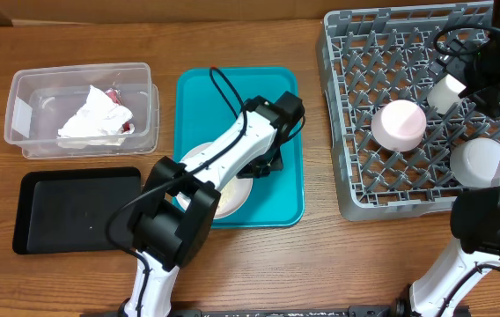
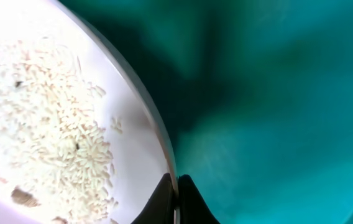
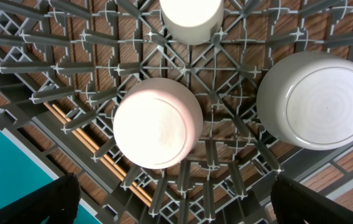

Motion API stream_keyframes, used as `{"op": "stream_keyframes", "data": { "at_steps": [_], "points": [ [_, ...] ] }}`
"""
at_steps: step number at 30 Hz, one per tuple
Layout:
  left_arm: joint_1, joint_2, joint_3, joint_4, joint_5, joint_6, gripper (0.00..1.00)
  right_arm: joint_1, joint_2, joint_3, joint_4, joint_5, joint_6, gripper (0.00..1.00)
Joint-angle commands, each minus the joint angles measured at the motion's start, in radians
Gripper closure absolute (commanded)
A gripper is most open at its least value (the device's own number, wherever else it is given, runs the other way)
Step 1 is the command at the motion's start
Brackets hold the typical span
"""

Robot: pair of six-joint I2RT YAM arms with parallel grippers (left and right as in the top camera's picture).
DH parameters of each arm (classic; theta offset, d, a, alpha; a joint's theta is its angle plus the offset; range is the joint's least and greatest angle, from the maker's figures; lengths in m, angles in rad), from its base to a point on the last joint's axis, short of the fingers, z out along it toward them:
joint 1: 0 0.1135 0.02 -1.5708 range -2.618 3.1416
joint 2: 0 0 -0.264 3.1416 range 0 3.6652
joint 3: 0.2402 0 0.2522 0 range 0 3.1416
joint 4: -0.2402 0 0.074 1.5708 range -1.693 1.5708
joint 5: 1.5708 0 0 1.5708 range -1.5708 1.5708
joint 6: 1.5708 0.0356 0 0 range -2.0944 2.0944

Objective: Sort waste into correct bins and load items into the dishwasher
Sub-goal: 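Lift the plate left over the black tray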

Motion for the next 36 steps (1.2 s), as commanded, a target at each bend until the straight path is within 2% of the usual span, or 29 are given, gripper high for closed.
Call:
{"op": "stream_keyframes", "data": {
  "at_steps": [1,17,24,30,36],
  "points": [
    [0.002,0.006,0.076,-0.037,-0.042,0.024,0.96,-0.002,-0.015,0.029,0.003,0.002,0.005,0.00],
    [0.005,0.006,0.161,-0.227,-0.092,0.024,0.96,-0.002,-0.015,0.029,0.003,0.002,0.005,0.00],
    [0.039,0.006,0.297,-0.377,-0.135,0.024,0.96,-0.002,-0.015,0.029,0.003,0.002,0.005,0.00],
    [0.116,0.005,0.423,-0.471,-0.142,0.024,0.96,-0.002,-0.015,0.029,0.003,0.002,0.005,0.00],
    [0.269,-0.002,0.466,-0.506,-0.122,0.041,0.96,-0.002,-0.015,0.029,0.003,0.002,0.005,0.00]
  ]
}}
